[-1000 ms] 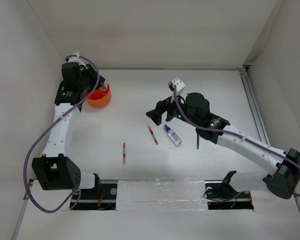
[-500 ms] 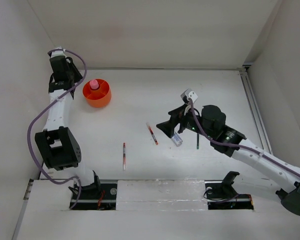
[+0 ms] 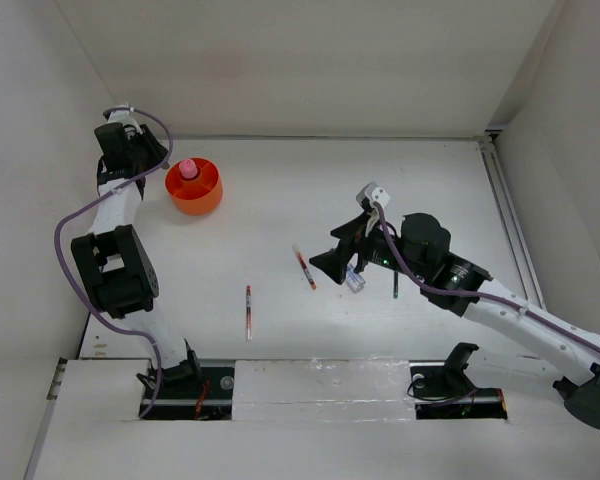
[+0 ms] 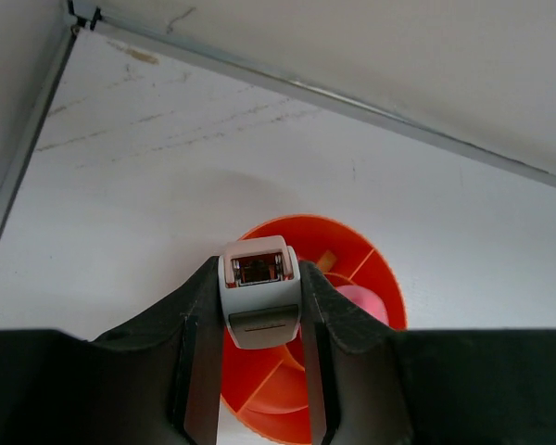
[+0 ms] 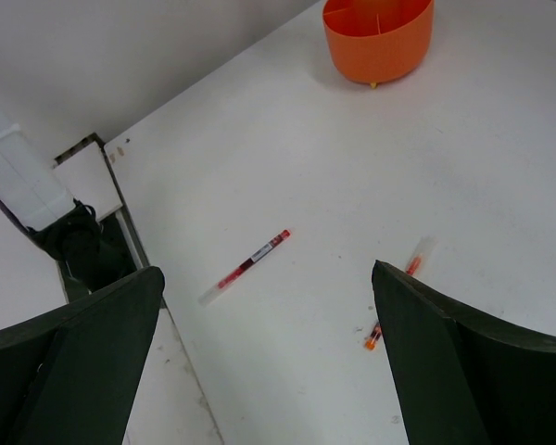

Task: Sort the stationery into containers
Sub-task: Place the stationery into the container, then grab a piece of stationery with the right arm

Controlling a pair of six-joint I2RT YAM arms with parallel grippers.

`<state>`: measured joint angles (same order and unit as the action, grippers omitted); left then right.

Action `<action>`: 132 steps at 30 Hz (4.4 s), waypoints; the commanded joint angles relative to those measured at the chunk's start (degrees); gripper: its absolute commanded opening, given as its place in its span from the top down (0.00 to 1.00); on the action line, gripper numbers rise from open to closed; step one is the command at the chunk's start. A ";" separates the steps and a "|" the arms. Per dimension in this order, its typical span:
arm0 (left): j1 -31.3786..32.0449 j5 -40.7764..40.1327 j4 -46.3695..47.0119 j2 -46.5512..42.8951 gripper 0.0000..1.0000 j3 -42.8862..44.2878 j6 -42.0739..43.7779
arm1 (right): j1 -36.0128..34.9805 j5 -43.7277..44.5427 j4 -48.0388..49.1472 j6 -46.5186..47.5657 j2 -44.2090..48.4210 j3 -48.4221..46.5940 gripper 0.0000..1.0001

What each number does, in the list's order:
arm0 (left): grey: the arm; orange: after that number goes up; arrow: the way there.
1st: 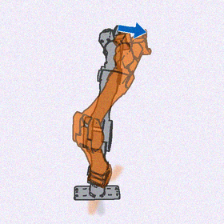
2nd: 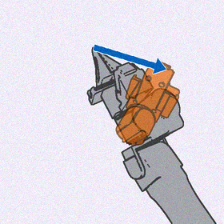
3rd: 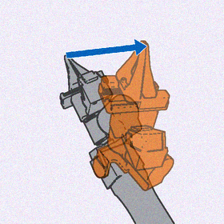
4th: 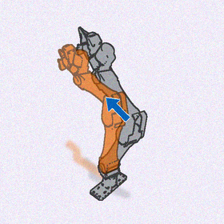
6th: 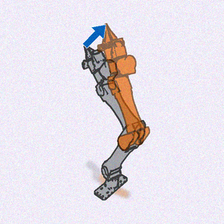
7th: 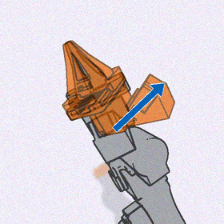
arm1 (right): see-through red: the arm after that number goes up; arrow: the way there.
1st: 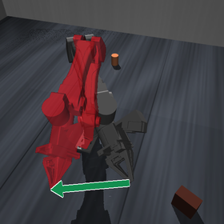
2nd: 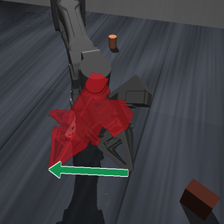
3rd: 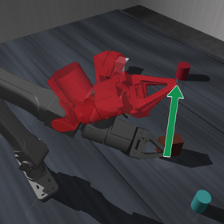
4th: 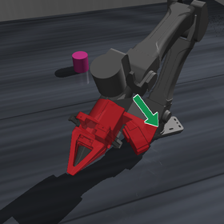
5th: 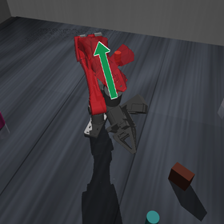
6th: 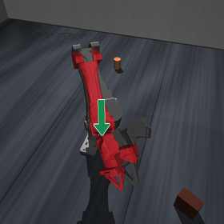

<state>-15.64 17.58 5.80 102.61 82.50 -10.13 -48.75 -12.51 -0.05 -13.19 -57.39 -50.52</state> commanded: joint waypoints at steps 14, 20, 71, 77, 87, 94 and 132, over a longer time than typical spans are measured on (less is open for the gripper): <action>-2.38 11.07 7.91 3.13 1.00 -4.27 0.02 | -0.99 -2.16 1.02 2.55 -3.35 -1.07 0.00; -2.38 9.66 7.91 3.74 1.00 -4.80 0.02 | -0.99 -2.16 1.02 2.56 -2.82 -1.07 0.00; -0.36 15.61 15.36 -37.57 0.00 -14.09 -33.27 | 3.57 17.79 -18.65 -1.93 -12.21 -6.87 0.00; -0.36 22.50 14.97 -38.09 0.00 -18.70 -39.01 | 5.86 14.97 -18.67 -2.45 -13.28 -5.38 0.00; 25.11 -1.65 -23.01 -30.98 0.00 3.80 -14.49 | 11.31 12.69 -19.81 -2.45 -20.91 -5.82 0.00; 34.71 -11.61 -27.34 -31.41 0.00 1.19 -12.98 | 11.31 14.53 -22.01 -1.14 -28.21 -9.33 0.03; 34.71 -16.97 -28.57 -36.87 0.00 -7.88 -9.91 | 7.00 22.18 -24.73 -6.41 -41.15 -6.52 0.87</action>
<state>19.22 0.78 -24.27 67.09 74.70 -20.82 -41.32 9.30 -24.27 -19.05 -97.27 -57.08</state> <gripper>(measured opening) 0.996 0.417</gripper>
